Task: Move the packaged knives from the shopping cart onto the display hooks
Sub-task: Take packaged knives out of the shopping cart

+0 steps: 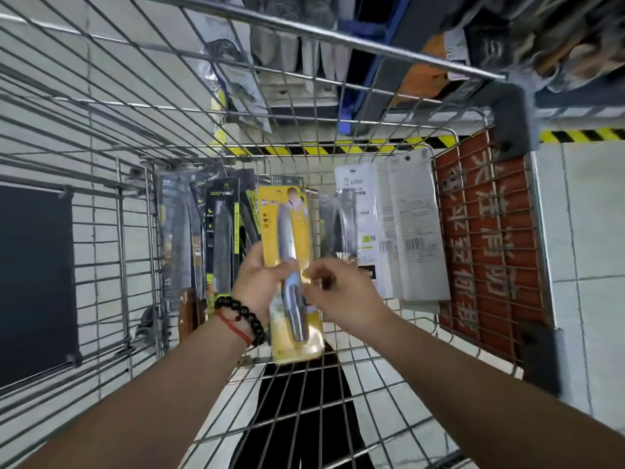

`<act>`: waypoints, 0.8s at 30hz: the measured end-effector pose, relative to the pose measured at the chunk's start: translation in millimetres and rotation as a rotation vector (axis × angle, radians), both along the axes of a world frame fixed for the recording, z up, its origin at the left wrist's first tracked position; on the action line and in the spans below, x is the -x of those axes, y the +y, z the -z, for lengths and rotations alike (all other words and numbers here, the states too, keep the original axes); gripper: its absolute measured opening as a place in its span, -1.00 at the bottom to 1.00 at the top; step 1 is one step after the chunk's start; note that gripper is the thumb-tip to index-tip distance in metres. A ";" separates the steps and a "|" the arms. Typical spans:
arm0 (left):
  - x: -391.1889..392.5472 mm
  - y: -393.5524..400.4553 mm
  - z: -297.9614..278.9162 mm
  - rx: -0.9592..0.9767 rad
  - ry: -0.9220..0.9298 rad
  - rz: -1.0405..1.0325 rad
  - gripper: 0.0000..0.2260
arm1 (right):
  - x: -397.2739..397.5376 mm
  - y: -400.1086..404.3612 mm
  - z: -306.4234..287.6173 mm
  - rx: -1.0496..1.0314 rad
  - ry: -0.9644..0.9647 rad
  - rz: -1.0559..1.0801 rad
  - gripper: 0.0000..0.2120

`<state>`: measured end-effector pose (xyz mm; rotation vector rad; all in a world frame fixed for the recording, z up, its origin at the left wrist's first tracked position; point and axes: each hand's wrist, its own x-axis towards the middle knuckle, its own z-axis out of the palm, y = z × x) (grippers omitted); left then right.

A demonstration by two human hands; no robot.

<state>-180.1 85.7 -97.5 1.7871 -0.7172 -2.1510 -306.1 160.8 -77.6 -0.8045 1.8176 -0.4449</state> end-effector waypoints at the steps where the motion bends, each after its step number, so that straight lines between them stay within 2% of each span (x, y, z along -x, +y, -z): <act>1: -6.7 -3.7 -0.2 0.020 -0.005 0.010 -0.49 | 5.8 0.4 6.6 -0.005 0.025 0.070 -0.85; 3: -19.1 -10.5 2.7 0.026 -0.006 -0.035 -0.32 | 24.4 2.9 25.9 -0.067 0.233 0.207 -0.80; 5: -29.2 -14.1 6.8 0.013 -0.015 -0.059 -0.26 | 38.8 6.3 48.2 -0.253 0.476 0.191 -0.58; 7: -35.1 -14.0 5.5 0.029 -0.021 -0.039 -0.31 | 37.2 9.0 62.7 -0.397 0.630 0.043 -0.41; 9: -39.4 -11.9 8.9 0.066 -0.007 -0.017 -0.41 | 29.6 9.0 72.0 -0.388 0.731 -0.027 -0.38; 12: -40.0 -8.9 10.0 0.045 0.025 0.008 -0.41 | 32.3 4.1 75.4 -0.382 0.691 0.128 -0.45; 13: -39.3 -9.0 9.4 0.048 0.037 0.027 -0.41 | 36.6 1.4 72.6 -0.380 0.625 0.209 -0.53; 15: -37.1 -8.6 8.2 0.063 0.056 0.032 -0.54 | 42.6 -0.3 64.5 -0.345 0.554 0.273 -0.73; 16: -36.8 -7.9 9.3 0.064 0.059 0.036 -0.55 | 43.5 0.9 59.2 -0.304 0.580 0.240 -0.81; 18: -37.9 -5.4 9.9 0.075 0.048 0.046 -0.34 | 40.1 5.3 48.3 -0.211 0.656 0.102 -0.86; 20: -38.9 -3.8 16.8 0.048 0.045 0.048 -0.17 | 34.4 10.0 41.3 -0.172 0.670 -0.051 -0.77; 22: -39.3 -2.8 17.0 0.048 0.062 0.046 -0.12 | 30.0 14.2 43.6 -0.183 0.624 -0.153 -0.68; 24: -37.4 -2.5 15.1 0.036 0.062 0.041 -0.11 | 26.9 16.7 49.4 -0.161 0.550 -0.193 -0.72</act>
